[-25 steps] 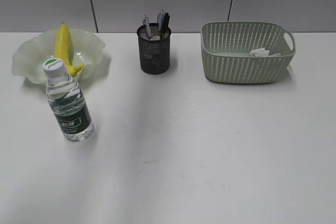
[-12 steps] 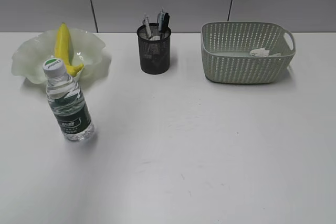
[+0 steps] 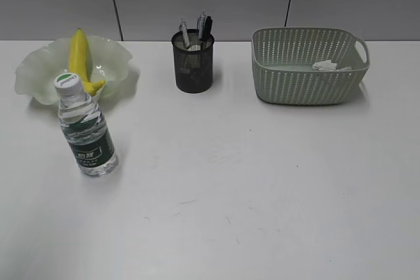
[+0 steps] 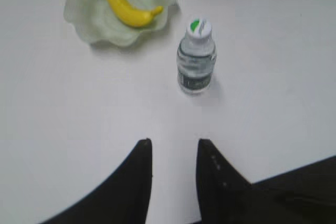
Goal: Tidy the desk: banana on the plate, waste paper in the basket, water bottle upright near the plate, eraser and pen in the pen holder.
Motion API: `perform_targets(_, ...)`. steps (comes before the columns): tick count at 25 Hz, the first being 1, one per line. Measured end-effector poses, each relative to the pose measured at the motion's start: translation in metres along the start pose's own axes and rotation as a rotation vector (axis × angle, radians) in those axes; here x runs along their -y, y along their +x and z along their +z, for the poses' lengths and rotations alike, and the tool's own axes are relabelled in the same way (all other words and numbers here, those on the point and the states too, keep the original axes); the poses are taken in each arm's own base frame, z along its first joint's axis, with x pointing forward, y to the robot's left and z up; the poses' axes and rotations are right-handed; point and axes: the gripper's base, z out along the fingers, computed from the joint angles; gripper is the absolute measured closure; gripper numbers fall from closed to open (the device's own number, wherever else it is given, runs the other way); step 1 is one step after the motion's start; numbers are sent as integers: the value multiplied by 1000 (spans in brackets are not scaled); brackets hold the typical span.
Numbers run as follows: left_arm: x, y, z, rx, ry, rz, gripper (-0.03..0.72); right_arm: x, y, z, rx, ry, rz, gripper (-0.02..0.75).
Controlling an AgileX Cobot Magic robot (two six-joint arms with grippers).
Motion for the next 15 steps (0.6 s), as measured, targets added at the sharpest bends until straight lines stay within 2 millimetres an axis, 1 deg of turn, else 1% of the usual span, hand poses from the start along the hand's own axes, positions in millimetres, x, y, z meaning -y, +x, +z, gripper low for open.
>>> perform_targets(3,-6,50,2,-12,11,-3,469,0,0,0,0,0,0,314)
perform_targets(5,-11,80,1,14,17,-8,469,0,0,0,0,0,0,314)
perform_targets(8,-15,115,4,77,31,-16,469,0,0,0,0,0,0,314)
perform_targets(9,-16,125,6,103,38,-19,469,0,0,0,0,0,0,314)
perform_targets(11,-17,137,11,161,54,-23,469,0,0,0,0,0,0,314)
perform_targets(13,-16,143,11,232,80,-26,469,0,0,0,0,0,0,314)
perform_targets(15,-16,144,9,270,90,-16,469,0,0,0,0,1,-1,314)
